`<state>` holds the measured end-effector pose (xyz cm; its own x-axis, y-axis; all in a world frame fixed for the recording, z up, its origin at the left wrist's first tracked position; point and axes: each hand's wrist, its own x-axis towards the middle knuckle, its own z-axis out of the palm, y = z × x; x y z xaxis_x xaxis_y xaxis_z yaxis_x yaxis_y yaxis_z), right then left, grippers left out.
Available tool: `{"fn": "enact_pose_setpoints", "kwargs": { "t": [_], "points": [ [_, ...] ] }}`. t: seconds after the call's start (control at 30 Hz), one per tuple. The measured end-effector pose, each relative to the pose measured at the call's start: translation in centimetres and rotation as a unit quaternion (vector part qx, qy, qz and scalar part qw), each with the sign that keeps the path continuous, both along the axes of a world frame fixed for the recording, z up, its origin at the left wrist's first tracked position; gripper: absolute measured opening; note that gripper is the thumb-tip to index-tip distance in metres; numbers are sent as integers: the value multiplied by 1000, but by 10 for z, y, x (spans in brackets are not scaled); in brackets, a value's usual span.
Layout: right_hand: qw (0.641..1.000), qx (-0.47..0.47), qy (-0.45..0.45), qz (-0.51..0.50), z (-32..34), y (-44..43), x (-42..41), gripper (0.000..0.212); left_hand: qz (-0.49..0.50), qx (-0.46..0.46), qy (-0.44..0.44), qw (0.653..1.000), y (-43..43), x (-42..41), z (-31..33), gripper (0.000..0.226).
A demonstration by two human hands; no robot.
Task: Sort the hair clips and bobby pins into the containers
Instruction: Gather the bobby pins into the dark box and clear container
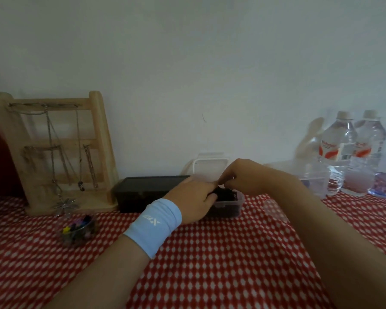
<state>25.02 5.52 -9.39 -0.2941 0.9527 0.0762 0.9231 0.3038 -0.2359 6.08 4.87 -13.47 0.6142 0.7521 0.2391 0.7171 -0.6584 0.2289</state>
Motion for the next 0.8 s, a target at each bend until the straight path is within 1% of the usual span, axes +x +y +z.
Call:
{"fn": "enact_pose_setpoints", "kwargs": {
  "t": [0.03, 0.1, 0.2, 0.23, 0.33, 0.43, 0.5, 0.53, 0.6, 0.67, 0.7, 0.8],
  "points": [
    [1000, 6, -1, -5, 1, 0, 1, 33, 7, 23, -9, 1000, 2, -2, -1, 32],
    [1000, -2, -10, -1, 0, -1, 0, 37, 20, 57, 24, 998, 3, -4, 0, 33],
    [999, -33, -29, 11, -5, -2, -5, 45, 22, 63, 157, 985, 1, -5, -2, 54],
    [999, -31, -24, 7, -5, -3, -5, 47, 20, 63, 178, 982, 0, -5, -3, 58],
    [1000, -13, 5, -6, -6, 0, -2, 49, 27, 58, 172, 983, -2, -5, -1, 59],
    [999, -35, -29, 15, -9, 3, -4, 47, 40, 23, 187, 981, -2, -5, -3, 64],
    [999, -43, -14, 20, -6, 2, -3, 46, 47, 15, 191, 980, -1, -5, -6, 66],
    [999, -36, 9, 16, -4, 2, 0, 46, 46, 19, 173, 984, 0, -6, -5, 65],
    [999, 5, 52, 7, 2, 1, 6, 44, 41, 50, 101, 993, 2, -10, 1, 58],
    [997, 37, 73, -6, 7, -1, 12, 38, 22, 84, 50, 995, 3, -14, 7, 50],
    [996, 34, 77, -6, 8, -3, 14, 35, 4, 83, 56, 995, 2, -14, 8, 48],
    [997, -20, 76, 13, 4, -7, 12, 27, -34, 45, 146, 988, -1, -8, 2, 50]
  ]
}}
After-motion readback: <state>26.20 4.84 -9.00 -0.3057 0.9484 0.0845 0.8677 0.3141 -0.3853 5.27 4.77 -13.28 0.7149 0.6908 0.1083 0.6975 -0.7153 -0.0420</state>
